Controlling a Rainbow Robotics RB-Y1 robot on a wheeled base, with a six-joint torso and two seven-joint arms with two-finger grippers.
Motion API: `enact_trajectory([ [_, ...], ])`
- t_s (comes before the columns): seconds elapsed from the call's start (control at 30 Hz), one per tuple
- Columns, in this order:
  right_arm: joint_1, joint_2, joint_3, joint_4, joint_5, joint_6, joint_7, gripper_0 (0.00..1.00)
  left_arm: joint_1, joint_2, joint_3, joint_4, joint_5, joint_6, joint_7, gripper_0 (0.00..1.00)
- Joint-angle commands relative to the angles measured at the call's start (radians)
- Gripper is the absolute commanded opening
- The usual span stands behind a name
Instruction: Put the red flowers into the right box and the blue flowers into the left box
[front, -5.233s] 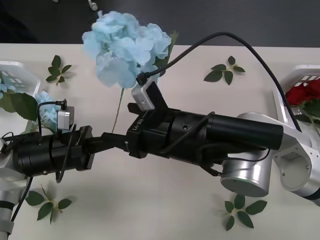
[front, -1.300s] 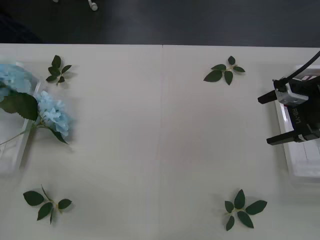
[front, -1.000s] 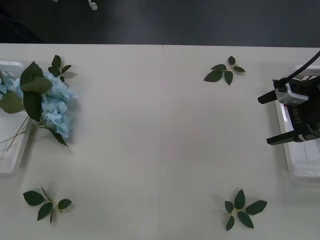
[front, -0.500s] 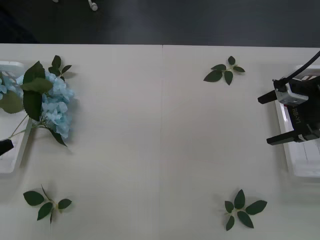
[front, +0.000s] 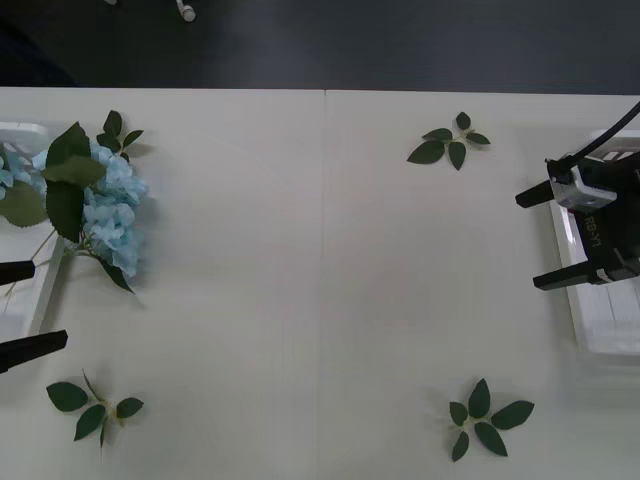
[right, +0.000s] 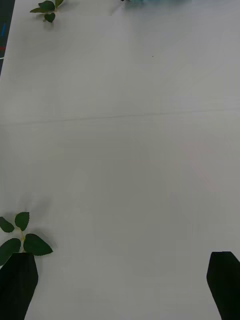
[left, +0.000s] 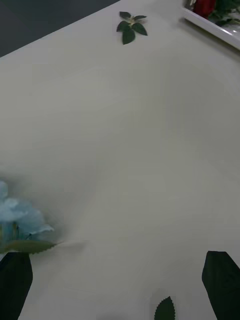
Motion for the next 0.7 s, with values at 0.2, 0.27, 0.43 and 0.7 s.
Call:
enact_trajectory([
  [0.2, -0.015, -0.003, -0.005, -0.021, 0.005, -0.005, -0.019, 1.00, -0.120, 0.040, -0.081, -0.022, -0.031, 0.073, -0.072, 1.00],
  [0.27, -0.015, -0.003, -0.005, -0.021, 0.005, -0.005, -0.019, 1.00, -0.146, 0.040, -0.103, -0.020, -0.048, 0.073, -0.072, 1.00],
  [0.43, -0.015, -0.003, -0.005, -0.021, 0.005, -0.005, -0.019, 1.00, -0.202, 0.040, -0.141, -0.020, -0.089, 0.096, -0.072, 1.00],
  [0.7, -0.015, -0.003, -0.005, -0.021, 0.005, -0.005, -0.019, 1.00, -0.278, -0.024, -0.158, -0.022, -0.151, 0.160, -0.072, 1.00],
])
